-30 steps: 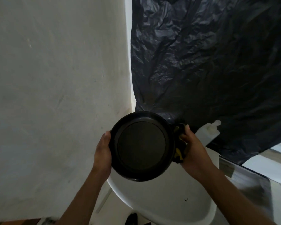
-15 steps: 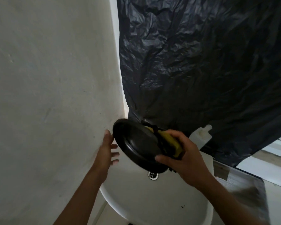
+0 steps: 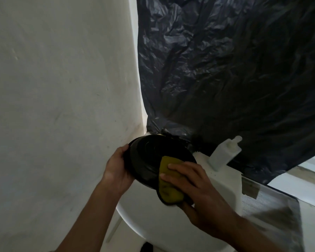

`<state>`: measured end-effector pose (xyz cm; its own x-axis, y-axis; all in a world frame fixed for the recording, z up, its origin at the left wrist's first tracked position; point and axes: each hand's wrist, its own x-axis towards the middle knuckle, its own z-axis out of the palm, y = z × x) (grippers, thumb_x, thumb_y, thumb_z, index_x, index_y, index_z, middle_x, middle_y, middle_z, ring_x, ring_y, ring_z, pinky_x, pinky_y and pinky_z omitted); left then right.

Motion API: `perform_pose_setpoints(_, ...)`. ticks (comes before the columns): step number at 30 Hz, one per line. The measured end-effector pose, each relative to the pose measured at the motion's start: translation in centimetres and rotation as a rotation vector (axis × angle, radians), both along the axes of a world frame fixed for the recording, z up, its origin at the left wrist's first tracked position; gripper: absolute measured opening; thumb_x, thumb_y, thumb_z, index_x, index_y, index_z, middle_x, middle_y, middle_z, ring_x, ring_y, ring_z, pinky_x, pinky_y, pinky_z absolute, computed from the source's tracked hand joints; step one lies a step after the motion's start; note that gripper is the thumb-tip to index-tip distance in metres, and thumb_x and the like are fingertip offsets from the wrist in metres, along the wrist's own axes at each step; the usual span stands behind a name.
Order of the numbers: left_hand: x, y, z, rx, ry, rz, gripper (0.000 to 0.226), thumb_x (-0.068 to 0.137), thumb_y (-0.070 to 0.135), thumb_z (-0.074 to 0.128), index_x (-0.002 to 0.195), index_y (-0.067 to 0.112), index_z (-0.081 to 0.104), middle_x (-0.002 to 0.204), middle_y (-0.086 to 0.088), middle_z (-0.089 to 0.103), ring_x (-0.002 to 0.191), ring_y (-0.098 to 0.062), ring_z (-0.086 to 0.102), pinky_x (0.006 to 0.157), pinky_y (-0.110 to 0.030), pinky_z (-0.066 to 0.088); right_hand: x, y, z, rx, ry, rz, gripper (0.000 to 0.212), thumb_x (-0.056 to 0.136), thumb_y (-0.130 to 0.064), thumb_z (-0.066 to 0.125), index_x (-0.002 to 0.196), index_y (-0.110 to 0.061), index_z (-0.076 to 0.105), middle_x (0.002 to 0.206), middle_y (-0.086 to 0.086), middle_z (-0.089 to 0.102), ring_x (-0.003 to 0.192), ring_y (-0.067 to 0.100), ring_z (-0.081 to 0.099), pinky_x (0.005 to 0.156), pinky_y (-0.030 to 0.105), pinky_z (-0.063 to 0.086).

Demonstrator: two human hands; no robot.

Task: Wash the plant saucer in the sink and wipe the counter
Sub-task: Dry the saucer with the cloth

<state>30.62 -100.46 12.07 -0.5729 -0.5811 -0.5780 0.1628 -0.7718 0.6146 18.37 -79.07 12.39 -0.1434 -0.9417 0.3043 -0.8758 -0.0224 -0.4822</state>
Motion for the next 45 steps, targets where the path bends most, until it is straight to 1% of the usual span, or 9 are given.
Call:
perform_pose_setpoints(4, -0.4, 1.3, 0.9, -0.003, 0.038, -0.054, 0.042, 0.11, 0.031, 0.035, 0.127, 0.009, 0.067, 0.119, -0.015, 0.075, 0.1, -0.028, 0.075, 0.084, -0.039, 0.056, 1.5, -2.3, 0.6, 0.015, 0.125, 0.006, 0.046, 0.097, -0.04, 0.049, 0.143, -0.035, 0.052, 0.152, -0.01, 0.042, 0.141, 0.018, 0.034, 0.115, 0.035, 0.035)
perform_pose_setpoints(9, -0.2, 2.5, 1.6, 0.052, 0.091, -0.114, 0.049, 0.11, 0.038, 0.035, 0.129, 0.005, 0.065, 0.112, -0.017, 0.076, 0.094, -0.027, 0.077, 0.073, -0.034, 0.064, 2.2, -7.5, 2.5, 0.019, 0.151, -0.071, 0.04, 0.095, -0.033, 0.053, 0.135, -0.03, 0.058, 0.148, -0.006, 0.047, 0.137, 0.018, 0.037, 0.112, 0.034, 0.036)
perform_pose_setpoints(14, 0.6, 2.8, 1.3, 0.0, 0.13, -0.09, 0.047, 0.111, 0.033, 0.031, 0.119, 0.006, 0.069, 0.109, -0.015, 0.077, 0.092, -0.026, 0.077, 0.086, -0.039, 0.059, 0.8, -11.7, 5.0, 0.066, 0.202, -0.104, 0.027, 0.096, -0.034, 0.053, 0.12, -0.028, 0.062, 0.133, -0.009, 0.054, 0.121, 0.019, 0.043, 0.101, 0.039, 0.039)
perform_pose_setpoints(22, 1.2, 1.6, 0.8, -0.123, 0.161, -0.073, 0.041, 0.11, 0.027, 0.037, 0.122, 0.004, 0.069, 0.112, -0.016, 0.075, 0.097, -0.026, 0.074, 0.086, -0.036, 0.061, 0.5, -13.9, 6.1, 0.066, 0.243, -0.119, 0.028, 0.096, -0.039, 0.054, 0.117, -0.023, 0.065, 0.126, -0.006, 0.059, 0.114, 0.02, 0.047, 0.093, 0.038, 0.037)
perform_pose_setpoints(31, 1.7, 1.5, 0.4, -0.237, 0.207, -0.136, 0.044, 0.105, 0.03, 0.042, 0.138, 0.009, 0.063, 0.136, -0.016, 0.066, 0.119, -0.027, 0.068, 0.098, -0.038, 0.057, -3.3, -13.8, 6.2, 0.059, 0.063, -0.373, 0.026, 0.097, -0.039, 0.053, 0.107, -0.019, 0.065, 0.113, 0.006, 0.063, 0.104, 0.032, 0.052, 0.09, 0.047, 0.045)
perform_pose_setpoints(36, 1.9, 1.2, -0.1, -0.232, 0.227, -0.083, 0.044, 0.11, 0.028, 0.033, 0.138, 0.014, 0.065, 0.136, -0.012, 0.068, 0.121, -0.025, 0.068, 0.091, -0.035, 0.061, -6.5, -11.6, 5.2, -0.035, -0.115, -0.494, 0.018, 0.097, -0.026, 0.059, 0.085, -0.013, 0.058, 0.085, 0.0, 0.052, 0.084, 0.025, 0.056, 0.077, 0.034, 0.043)
perform_pose_setpoints(39, 1.7, 0.9, 0.0, -0.196, 0.222, -0.039, 0.045, 0.109, 0.031, 0.034, 0.129, 0.016, 0.072, 0.135, -0.012, 0.068, 0.12, -0.024, 0.069, 0.089, -0.035, 0.061, -6.1, -9.6, 4.7, -0.139, -0.172, -0.546, 0.009, 0.095, -0.016, 0.063, 0.1, -0.009, 0.068, 0.092, -0.003, 0.057, 0.089, 0.017, 0.057, 0.083, 0.03, 0.043)
perform_pose_setpoints(42, 1.5, 0.3, -0.3, -0.155, 0.217, 0.005, 0.046, 0.109, 0.032, 0.035, 0.141, 0.011, 0.06, 0.141, -0.013, 0.064, 0.125, -0.025, 0.065, 0.098, -0.037, 0.059, -5.0, -7.8, 3.5, -0.191, -0.238, -0.619, 0.024, 0.093, -0.014, 0.066, 0.117, -0.01, 0.068, 0.111, 0.004, 0.064, 0.103, 0.018, 0.061, 0.093, 0.033, 0.048)
perform_pose_setpoints(45, 0.9, -0.1, -0.4, -0.125, 0.228, 0.036, 0.048, 0.111, 0.032, 0.032, 0.146, 0.01, 0.055, 0.142, -0.013, 0.063, 0.129, -0.025, 0.063, 0.103, -0.038, 0.055, -3.5, -6.1, 2.4, -0.176, -0.305, -0.645, 0.037, 0.094, -0.023, 0.062, 0.132, -0.02, 0.062, 0.135, 0.0, 0.054, 0.122, 0.016, 0.054, 0.106, 0.041, 0.048)
